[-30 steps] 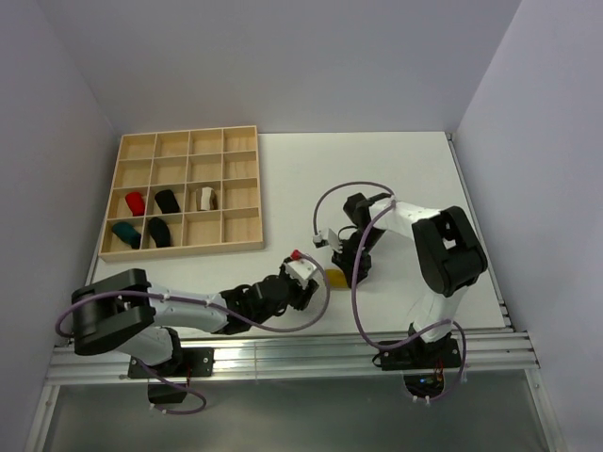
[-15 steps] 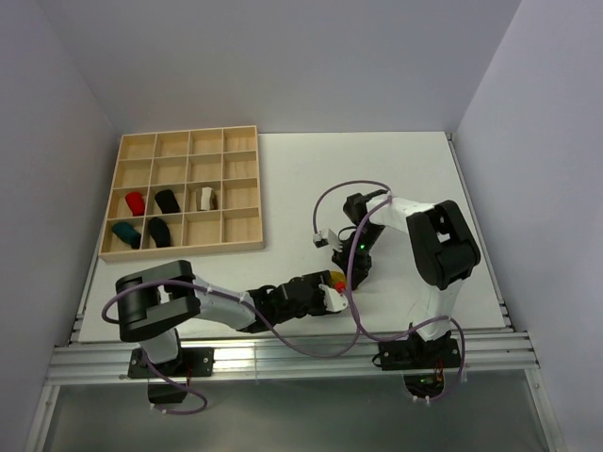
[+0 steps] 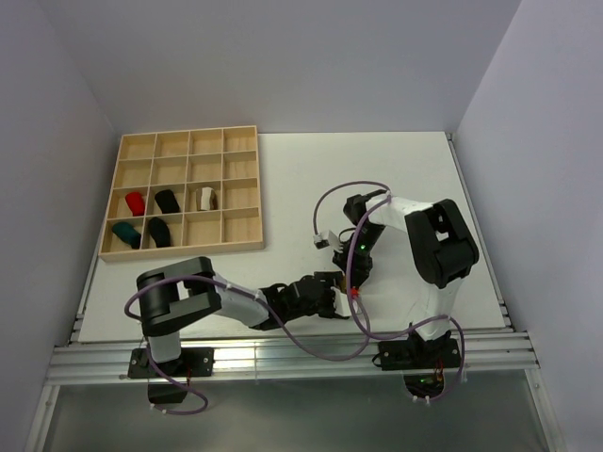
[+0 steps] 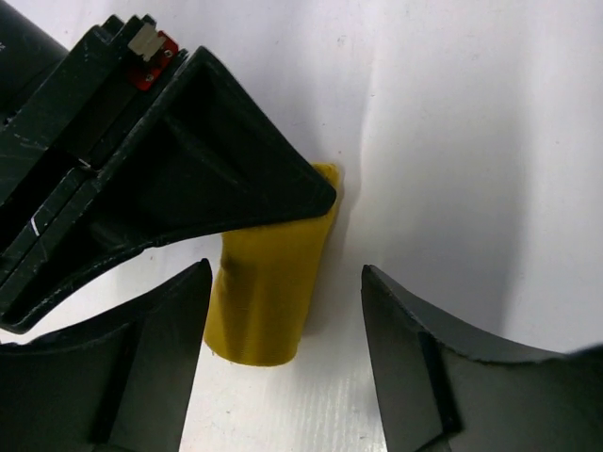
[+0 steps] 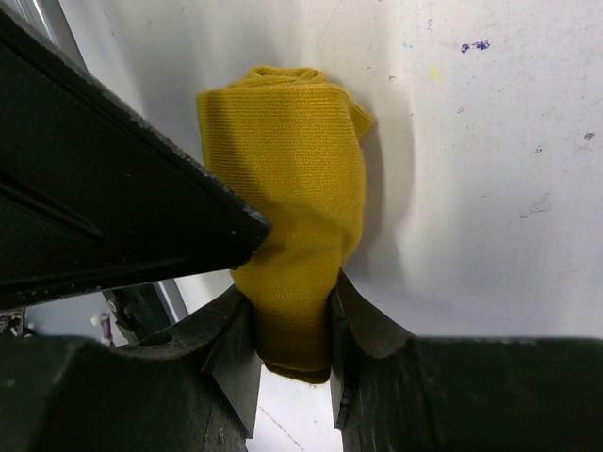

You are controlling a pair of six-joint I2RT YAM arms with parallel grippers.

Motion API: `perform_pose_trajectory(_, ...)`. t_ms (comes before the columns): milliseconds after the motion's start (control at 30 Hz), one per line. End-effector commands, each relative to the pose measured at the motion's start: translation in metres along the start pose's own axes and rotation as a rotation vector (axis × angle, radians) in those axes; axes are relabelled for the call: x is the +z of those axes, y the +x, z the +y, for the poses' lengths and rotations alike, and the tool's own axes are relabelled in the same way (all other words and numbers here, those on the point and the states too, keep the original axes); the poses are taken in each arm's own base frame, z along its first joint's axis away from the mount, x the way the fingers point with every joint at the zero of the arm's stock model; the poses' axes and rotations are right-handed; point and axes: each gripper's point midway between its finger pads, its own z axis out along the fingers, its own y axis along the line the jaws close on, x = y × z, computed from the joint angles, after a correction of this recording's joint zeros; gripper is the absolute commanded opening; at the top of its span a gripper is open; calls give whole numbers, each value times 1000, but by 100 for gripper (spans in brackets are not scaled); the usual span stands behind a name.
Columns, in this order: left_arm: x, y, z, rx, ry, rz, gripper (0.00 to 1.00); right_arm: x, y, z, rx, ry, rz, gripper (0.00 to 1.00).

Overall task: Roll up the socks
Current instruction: Pick up the sock at the center of the board.

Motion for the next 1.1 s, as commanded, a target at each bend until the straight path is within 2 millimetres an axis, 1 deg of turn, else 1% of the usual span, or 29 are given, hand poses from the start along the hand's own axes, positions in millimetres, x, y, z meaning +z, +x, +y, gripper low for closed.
perform_pose_trajectory(0, 8, -16, 15, 9, -30, -59, 70, 2, 11, -10, 1, 11, 58, 13)
perform_pose_trajectory(100, 12, -8, 16, 18, -26, -31, 70, 2, 11, -10, 3, 5, 60, 13)
perform_pose_trajectory(133, 13, -6, 11, 19, -2, -29, 70, 2, 11, -9, 4, 1, 61, 13)
perform_pose_trajectory(200, 16, -4, 10, 7, 14, -19, 70, 2, 10, -9, 4, -2, 59, 12)
perform_pose_trajectory(300, 20, 2, 4, 8, 43, 0, 66, 2, 10, -8, 4, -5, 59, 12)
perform_pose_trajectory(467, 20, 10, -5, -15, 80, 29, 56, 3, 10, -8, 6, -9, 61, 12)
perform_pose_trajectory(500, 21, 12, -7, -17, 87, 36, 53, 2, 10, -8, 8, -8, 59, 12)
perform_pose_trajectory(533, 20, 17, -11, -19, 99, 55, 42, 3, 11, -8, 9, -10, 61, 12)
perform_pose_trajectory(600, 21, 18, -13, -23, 111, 65, 30, 3, 10, -7, 11, -9, 57, 12)
perform_pose_trajectory(633, 22, 20, -14, -26, 117, 72, 18, 3, 10, -7, 12, -9, 55, 12)
perform_pose_trajectory(733, 23, 25, -19, -38, 137, 95, 5, 4, 9, -7, 16, -8, 47, 15)
perform_pose_trajectory(800, 23, 23, -20, -45, 140, 94, 0, 3, 8, -7, 18, -4, 43, 22)
perform_pose_trajectory(833, 22, 22, -20, -56, 141, 90, 0, 4, 7, -7, 21, 2, 35, 26)
perform_pose_trajectory(867, 22, 22, -20, -62, 140, 91, 0, 3, 6, -7, 22, 4, 27, 35)
perform_pose_trajectory(933, 22, 19, -19, -77, 136, 86, 0, -1, 0, -6, 23, 21, -4, 42)
perform_pose_trajectory(967, 20, 21, -19, -80, 135, 88, 0, -4, -3, -5, 25, 28, -17, 47)
perform_pose_trajectory(1000, 20, 18, -18, -83, 128, 81, 0, -11, -5, 0, 24, 30, -34, 50)
perform_pose_trajectory(1033, 19, 18, -17, -94, 124, 82, 0, -17, -11, 4, 20, 26, -63, 54)
perform_pose_trajectory(1067, 18, 18, -18, -98, 122, 83, 0, -23, -14, 5, 19, 32, -77, 99)
